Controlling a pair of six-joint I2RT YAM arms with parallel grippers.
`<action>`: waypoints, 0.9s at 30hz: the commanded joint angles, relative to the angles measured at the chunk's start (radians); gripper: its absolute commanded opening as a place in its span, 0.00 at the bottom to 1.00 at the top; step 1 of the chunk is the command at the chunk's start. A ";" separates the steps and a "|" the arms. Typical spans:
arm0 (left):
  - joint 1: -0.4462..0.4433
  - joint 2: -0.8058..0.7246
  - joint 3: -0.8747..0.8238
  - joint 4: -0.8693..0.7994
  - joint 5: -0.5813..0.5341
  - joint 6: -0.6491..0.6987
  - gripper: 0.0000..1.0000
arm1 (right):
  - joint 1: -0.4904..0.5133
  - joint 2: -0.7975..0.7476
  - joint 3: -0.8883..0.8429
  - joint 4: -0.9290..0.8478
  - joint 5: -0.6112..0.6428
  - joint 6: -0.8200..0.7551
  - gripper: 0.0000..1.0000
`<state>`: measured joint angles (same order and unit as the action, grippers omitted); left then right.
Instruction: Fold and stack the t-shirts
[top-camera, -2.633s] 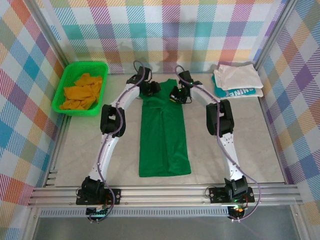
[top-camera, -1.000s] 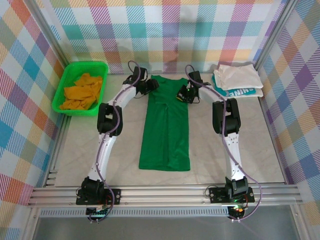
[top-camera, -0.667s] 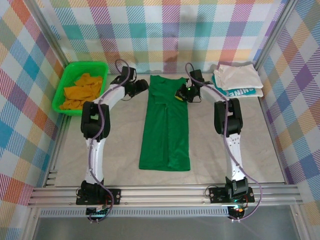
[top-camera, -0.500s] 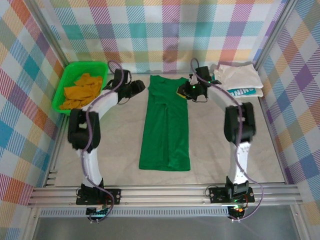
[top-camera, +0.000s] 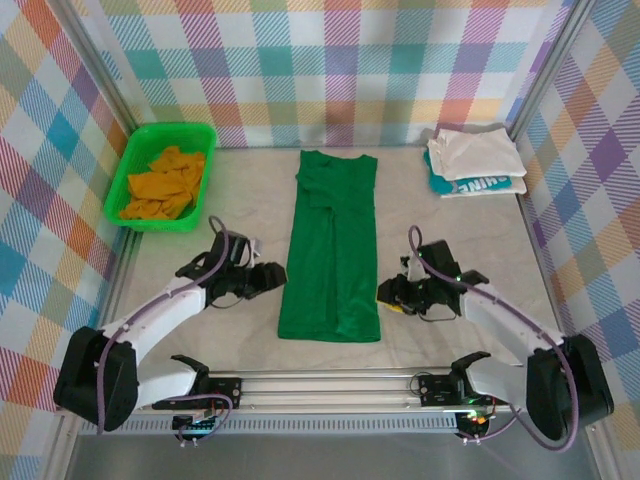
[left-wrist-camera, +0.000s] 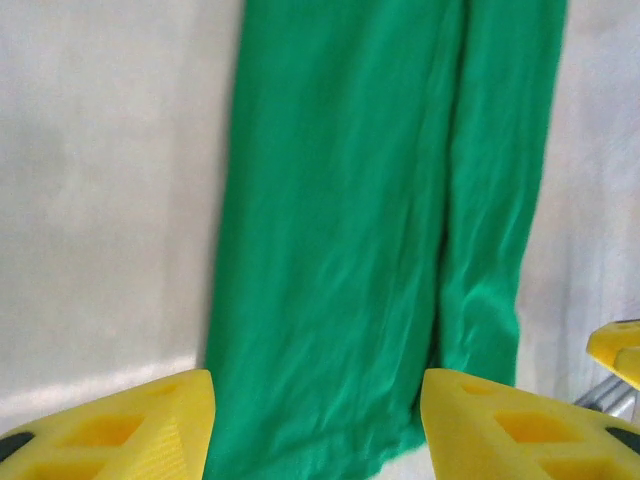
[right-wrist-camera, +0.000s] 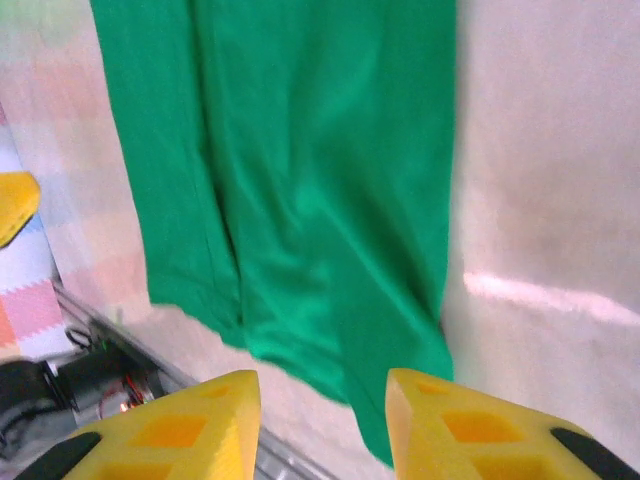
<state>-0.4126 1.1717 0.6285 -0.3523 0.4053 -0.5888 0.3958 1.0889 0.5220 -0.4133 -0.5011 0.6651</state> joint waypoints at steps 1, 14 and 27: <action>-0.054 -0.029 -0.015 -0.092 0.045 -0.051 0.57 | 0.023 -0.039 -0.047 0.028 -0.047 0.066 0.39; -0.156 -0.007 -0.146 -0.045 0.042 -0.124 0.55 | 0.038 0.049 -0.132 0.136 -0.065 0.074 0.40; -0.177 0.111 -0.168 0.123 0.073 -0.148 0.44 | 0.044 0.137 -0.131 0.215 -0.079 0.074 0.40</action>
<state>-0.5629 1.2446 0.4736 -0.3382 0.4400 -0.7254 0.4328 1.2125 0.3981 -0.2283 -0.5594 0.7269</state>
